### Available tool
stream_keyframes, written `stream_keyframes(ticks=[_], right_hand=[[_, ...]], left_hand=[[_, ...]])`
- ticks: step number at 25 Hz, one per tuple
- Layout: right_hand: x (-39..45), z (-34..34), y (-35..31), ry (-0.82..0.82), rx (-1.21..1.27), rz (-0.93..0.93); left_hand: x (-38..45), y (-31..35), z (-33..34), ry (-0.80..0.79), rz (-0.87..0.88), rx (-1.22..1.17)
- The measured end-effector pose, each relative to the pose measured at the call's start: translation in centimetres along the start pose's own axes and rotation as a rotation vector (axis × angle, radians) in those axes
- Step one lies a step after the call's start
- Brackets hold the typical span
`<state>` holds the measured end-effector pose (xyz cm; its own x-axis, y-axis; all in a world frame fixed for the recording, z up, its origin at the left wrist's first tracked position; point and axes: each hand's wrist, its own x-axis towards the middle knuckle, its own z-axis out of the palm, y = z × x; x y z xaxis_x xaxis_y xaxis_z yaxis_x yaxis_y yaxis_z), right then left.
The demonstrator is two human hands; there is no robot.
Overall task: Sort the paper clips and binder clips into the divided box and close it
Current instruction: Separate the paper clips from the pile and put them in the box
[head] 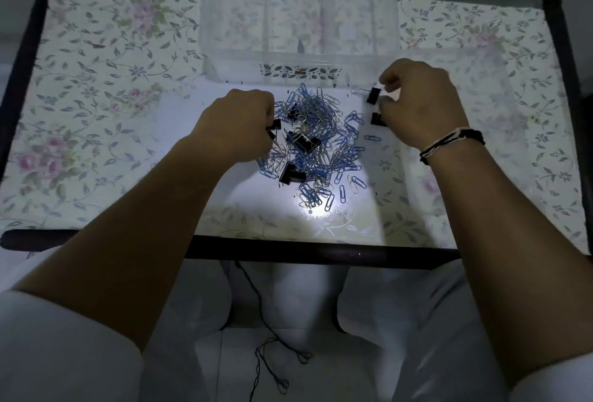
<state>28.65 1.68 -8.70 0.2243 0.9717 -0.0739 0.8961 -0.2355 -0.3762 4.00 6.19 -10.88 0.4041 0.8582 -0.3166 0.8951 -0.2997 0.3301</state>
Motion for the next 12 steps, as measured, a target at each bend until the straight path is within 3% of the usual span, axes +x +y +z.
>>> stream_keyframes(ticks=[1,3,6,12], right_hand=[[-0.3,0.0,-0.9,-0.030,-0.019,-0.060],[-1.5,0.5,-3.1,-0.262,-0.004,-0.240],[-3.3,2.1,-5.6,-0.566,-0.085,-0.444],[-3.8,4.5,-6.4,-0.428,-0.267,-0.551]], left_hand=[[0.0,-0.2,-0.3,-0.037,0.042,0.004],[-0.1,-0.4,-0.7,-0.094,0.106,0.020],[-0.2,-0.3,-0.5,-0.059,0.128,0.055],[-0.3,-0.7,-1.5,-0.038,0.086,0.072]])
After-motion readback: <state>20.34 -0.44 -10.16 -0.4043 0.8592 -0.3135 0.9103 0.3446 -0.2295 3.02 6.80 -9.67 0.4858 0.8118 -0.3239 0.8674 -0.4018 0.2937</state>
